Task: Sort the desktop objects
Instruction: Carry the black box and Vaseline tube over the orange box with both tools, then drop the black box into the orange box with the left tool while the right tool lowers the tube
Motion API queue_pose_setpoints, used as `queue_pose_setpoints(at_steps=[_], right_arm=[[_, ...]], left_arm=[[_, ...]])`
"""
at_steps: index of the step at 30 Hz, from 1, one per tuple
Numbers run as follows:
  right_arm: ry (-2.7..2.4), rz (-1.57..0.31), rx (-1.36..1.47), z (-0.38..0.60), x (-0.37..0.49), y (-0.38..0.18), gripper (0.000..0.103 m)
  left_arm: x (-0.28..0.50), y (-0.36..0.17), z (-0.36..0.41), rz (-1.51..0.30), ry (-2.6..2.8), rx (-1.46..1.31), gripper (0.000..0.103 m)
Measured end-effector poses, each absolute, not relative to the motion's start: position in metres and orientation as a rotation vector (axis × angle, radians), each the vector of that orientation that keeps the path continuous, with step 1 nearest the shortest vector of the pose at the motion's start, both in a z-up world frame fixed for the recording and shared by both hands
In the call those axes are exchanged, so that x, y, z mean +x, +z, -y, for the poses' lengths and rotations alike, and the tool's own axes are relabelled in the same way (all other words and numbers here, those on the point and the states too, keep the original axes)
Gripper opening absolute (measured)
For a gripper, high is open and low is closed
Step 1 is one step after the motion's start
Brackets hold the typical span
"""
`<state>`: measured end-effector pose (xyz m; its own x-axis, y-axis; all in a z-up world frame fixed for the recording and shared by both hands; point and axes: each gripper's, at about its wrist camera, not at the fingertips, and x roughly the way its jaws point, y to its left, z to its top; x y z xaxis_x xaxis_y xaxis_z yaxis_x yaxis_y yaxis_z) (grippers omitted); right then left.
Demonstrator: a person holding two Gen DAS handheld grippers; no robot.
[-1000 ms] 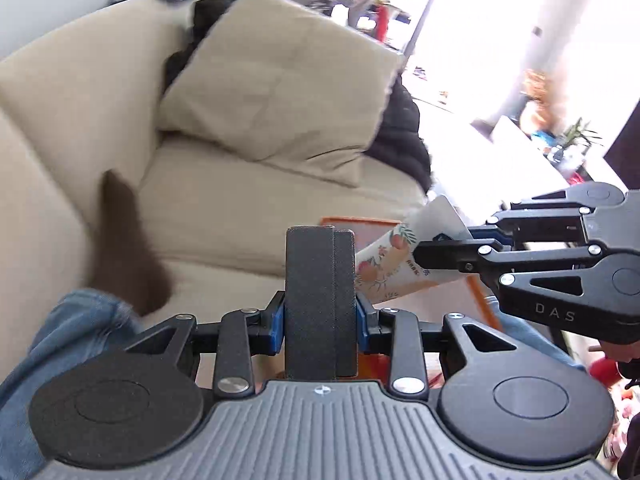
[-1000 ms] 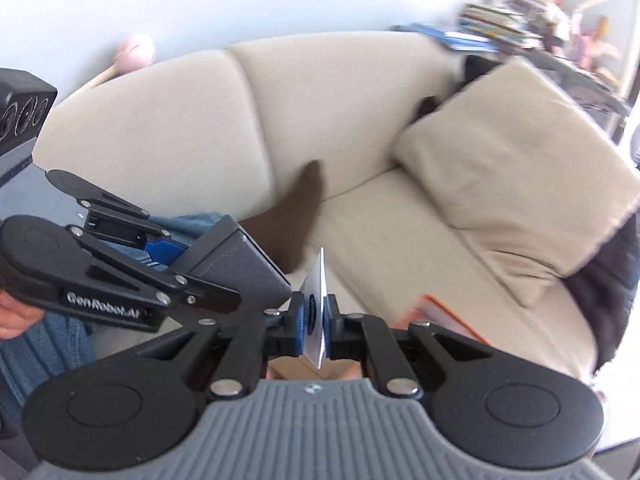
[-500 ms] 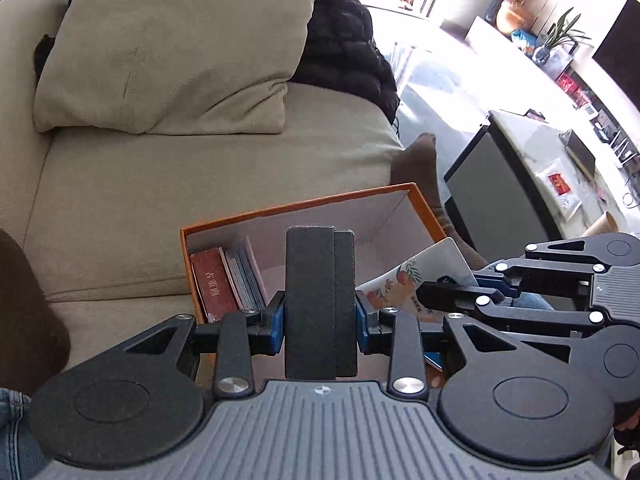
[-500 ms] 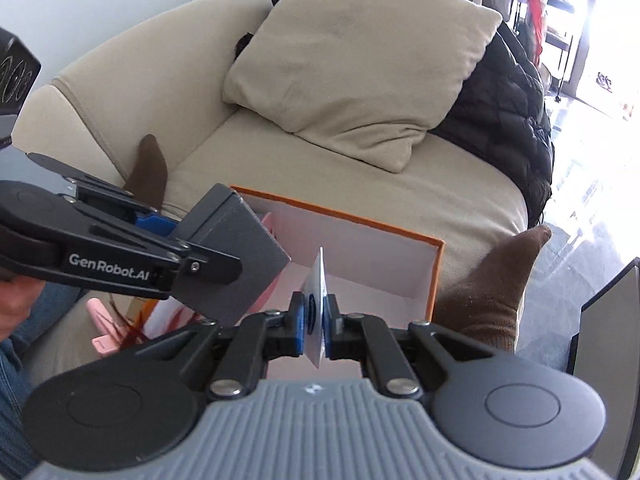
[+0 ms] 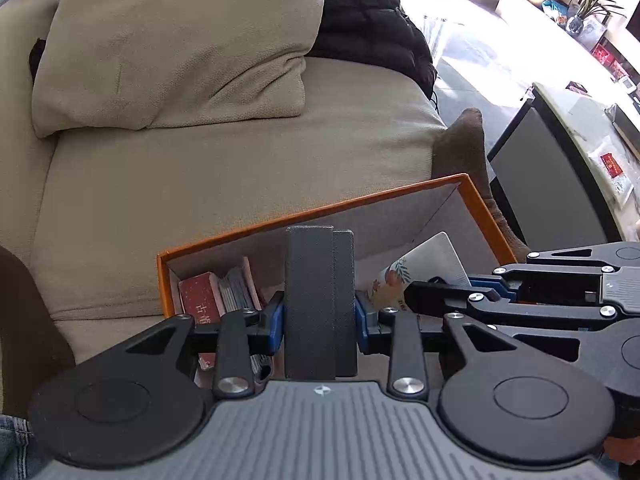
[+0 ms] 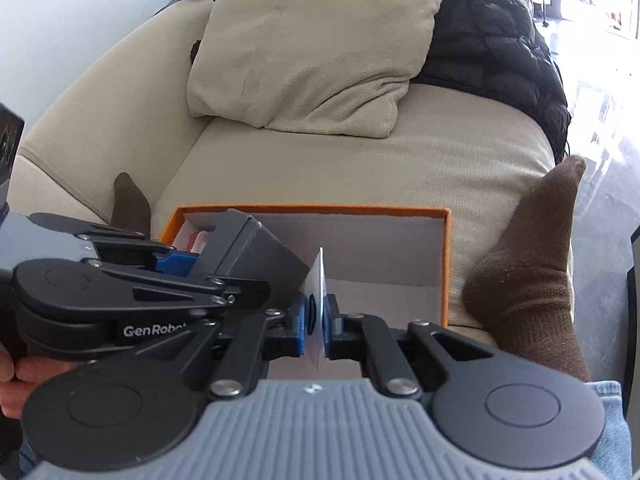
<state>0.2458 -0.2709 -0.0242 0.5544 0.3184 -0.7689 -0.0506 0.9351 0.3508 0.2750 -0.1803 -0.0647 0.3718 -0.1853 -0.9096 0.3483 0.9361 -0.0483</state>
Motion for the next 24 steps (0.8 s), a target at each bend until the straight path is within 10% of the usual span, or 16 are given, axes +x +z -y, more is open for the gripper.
queue_pose_setpoints(at_steps=[24], right_arm=[[0.175, -0.967, 0.316, 0.252, 0.262, -0.026, 0.009]], left_arm=[[0.254, -0.015, 0.139, -0.964, -0.375, 0.025, 0.051]])
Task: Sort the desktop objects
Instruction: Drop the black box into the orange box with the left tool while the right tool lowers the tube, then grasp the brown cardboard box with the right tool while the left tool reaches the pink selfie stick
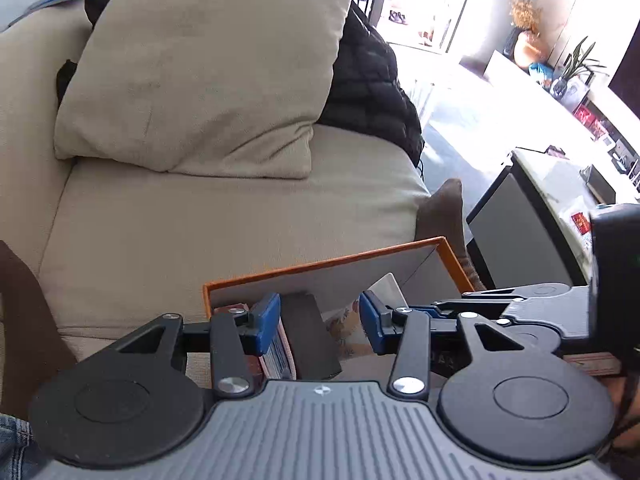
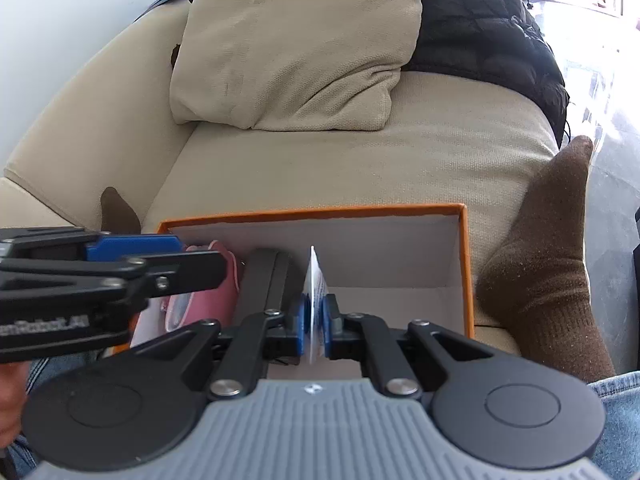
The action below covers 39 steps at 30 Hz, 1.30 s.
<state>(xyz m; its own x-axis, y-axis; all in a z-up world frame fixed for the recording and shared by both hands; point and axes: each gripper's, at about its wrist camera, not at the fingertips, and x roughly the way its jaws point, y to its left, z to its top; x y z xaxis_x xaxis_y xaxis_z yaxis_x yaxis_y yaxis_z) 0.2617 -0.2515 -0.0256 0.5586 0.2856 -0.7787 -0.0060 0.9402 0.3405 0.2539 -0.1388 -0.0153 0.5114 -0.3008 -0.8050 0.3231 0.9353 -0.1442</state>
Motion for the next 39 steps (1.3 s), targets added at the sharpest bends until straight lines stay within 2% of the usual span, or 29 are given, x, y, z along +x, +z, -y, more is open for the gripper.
queue_pose_setpoints(at_steps=[7, 15, 22, 26, 39], right_arm=[[0.165, -0.962, 0.228, 0.223, 0.276, -0.017, 0.009], [0.135, -0.972, 0.187, 0.209, 0.287, -0.024, 0.011], [0.106, -0.958, 0.116, 0.196, 0.287, -0.019, 0.019], [0.091, -0.932, 0.059, 0.191, 0.281, -0.011, 0.033], [0.22, -0.741, -0.161, 0.159, 0.215, 0.04, 0.033]], left_arm=[[0.223, 0.007, 0.093, -0.883, -0.284, -0.006, 0.052], [0.195, -0.007, 0.045, -0.906, -0.18, -0.082, 0.052], [0.174, -0.021, 0.014, -0.933, -0.134, -0.154, 0.052], [0.163, -0.022, 0.002, -0.935, -0.121, -0.171, 0.052], [0.126, -0.024, -0.015, -0.954, -0.149, -0.044, 0.052]])
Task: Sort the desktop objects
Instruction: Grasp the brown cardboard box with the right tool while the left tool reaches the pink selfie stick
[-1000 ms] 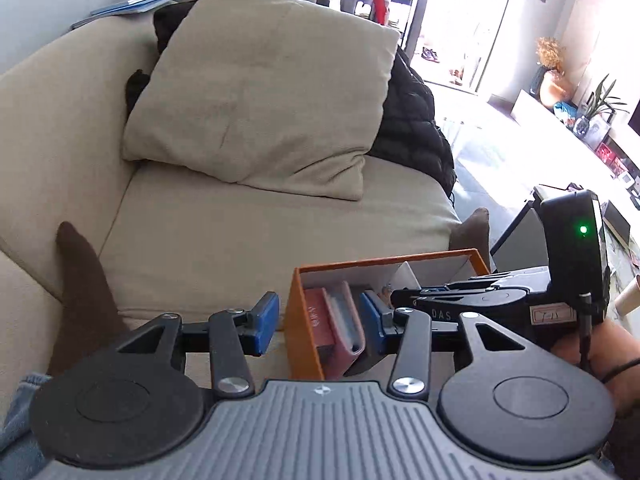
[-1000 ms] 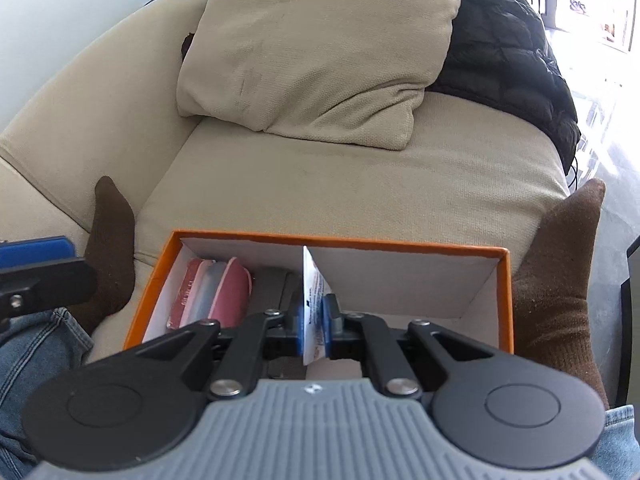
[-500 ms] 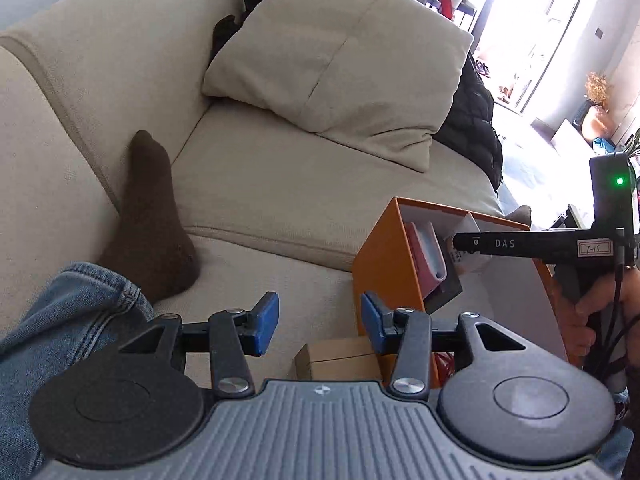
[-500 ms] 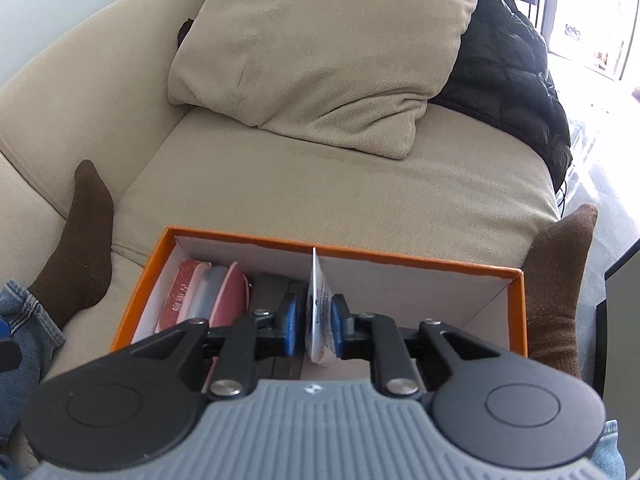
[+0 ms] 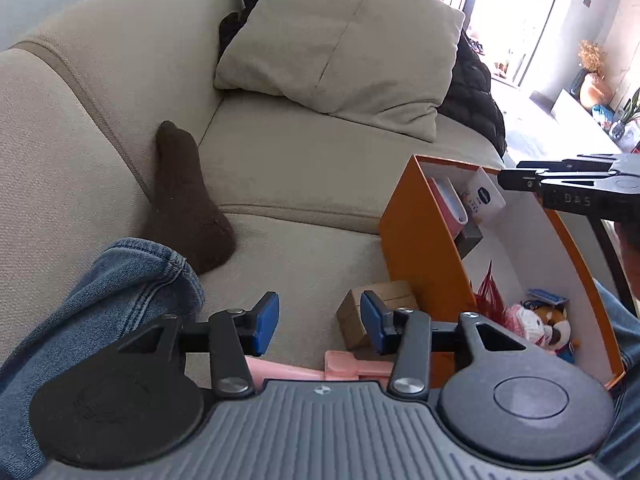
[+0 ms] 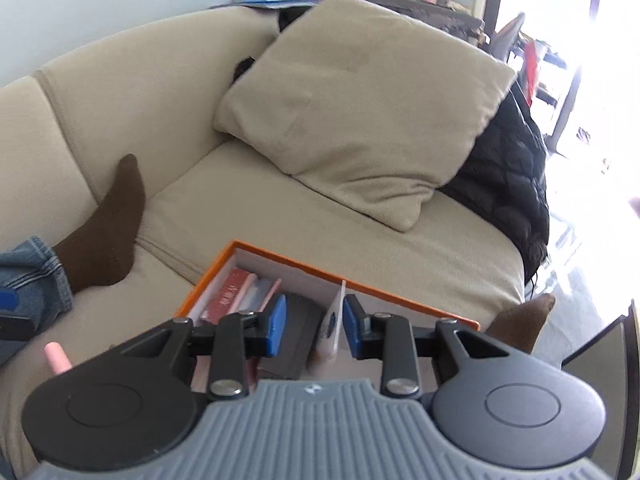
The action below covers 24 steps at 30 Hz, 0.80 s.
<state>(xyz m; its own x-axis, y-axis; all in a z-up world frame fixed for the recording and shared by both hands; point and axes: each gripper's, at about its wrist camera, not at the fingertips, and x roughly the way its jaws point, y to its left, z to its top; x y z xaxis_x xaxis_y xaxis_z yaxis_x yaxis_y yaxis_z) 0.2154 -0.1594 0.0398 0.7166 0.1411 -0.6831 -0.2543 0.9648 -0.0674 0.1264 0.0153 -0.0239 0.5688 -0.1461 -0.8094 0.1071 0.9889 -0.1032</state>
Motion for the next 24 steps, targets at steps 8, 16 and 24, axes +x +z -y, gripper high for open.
queue_pose_setpoints(at_steps=[8, 16, 24], right_arm=[[0.565, -0.744, -0.44, 0.086, 0.176, 0.038, 0.035], [0.715, -0.881, -0.777, 0.032, 0.182, 0.002, 0.045], [0.782, -0.978, -0.993, 0.004, 0.204, -0.029, 0.068]], left_arm=[[0.111, -0.028, -0.013, -0.971, -0.225, 0.088, 0.052], [0.105, -0.048, -0.021, -1.036, -0.267, 0.267, 0.052], [0.109, -0.066, -0.025, -1.076, -0.299, 0.319, 0.052]])
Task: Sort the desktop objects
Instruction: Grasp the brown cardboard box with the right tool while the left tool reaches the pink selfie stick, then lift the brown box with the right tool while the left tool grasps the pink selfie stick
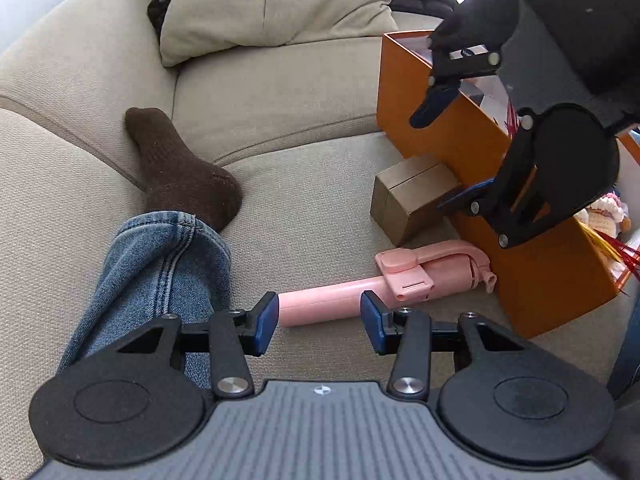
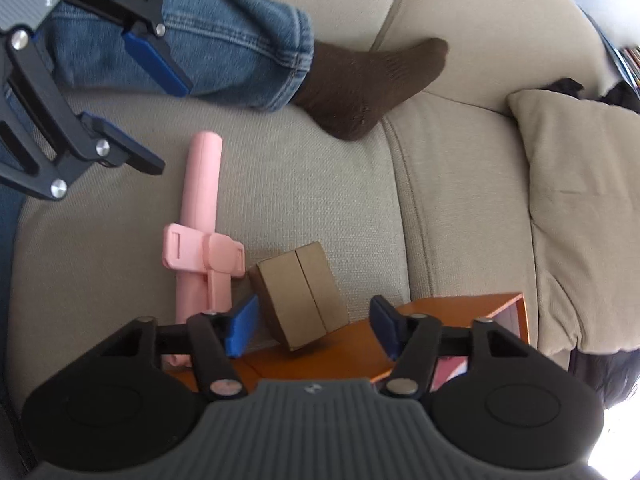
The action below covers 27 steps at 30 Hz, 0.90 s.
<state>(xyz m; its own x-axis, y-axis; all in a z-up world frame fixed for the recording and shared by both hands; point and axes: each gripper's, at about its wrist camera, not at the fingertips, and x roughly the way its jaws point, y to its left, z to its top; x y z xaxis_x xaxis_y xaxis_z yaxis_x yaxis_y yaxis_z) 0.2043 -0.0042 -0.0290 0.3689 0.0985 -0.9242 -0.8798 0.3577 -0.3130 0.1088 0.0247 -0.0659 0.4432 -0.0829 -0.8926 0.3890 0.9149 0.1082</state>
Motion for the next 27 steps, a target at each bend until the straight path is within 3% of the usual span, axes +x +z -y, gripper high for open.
queue_pose_setpoints(at_steps=[9, 13, 27], right_arm=[[0.845, -1.081, -1.082, -0.011, 0.223, -0.051, 0.066], [0.867, -1.102, -1.094, -0.016, 0.222, -0.059, 0.056], [0.867, -1.036, -1.059, -0.019, 0.203, -0.04, 0.051]], left_arm=[[0.12, -0.081, -0.023, -1.11, -0.351, 0.349, 0.052], [0.121, -0.083, -0.024, -1.117, -0.399, 0.327, 0.052], [0.118, -0.078, -0.027, -1.092, -0.42, 0.344, 0.052]])
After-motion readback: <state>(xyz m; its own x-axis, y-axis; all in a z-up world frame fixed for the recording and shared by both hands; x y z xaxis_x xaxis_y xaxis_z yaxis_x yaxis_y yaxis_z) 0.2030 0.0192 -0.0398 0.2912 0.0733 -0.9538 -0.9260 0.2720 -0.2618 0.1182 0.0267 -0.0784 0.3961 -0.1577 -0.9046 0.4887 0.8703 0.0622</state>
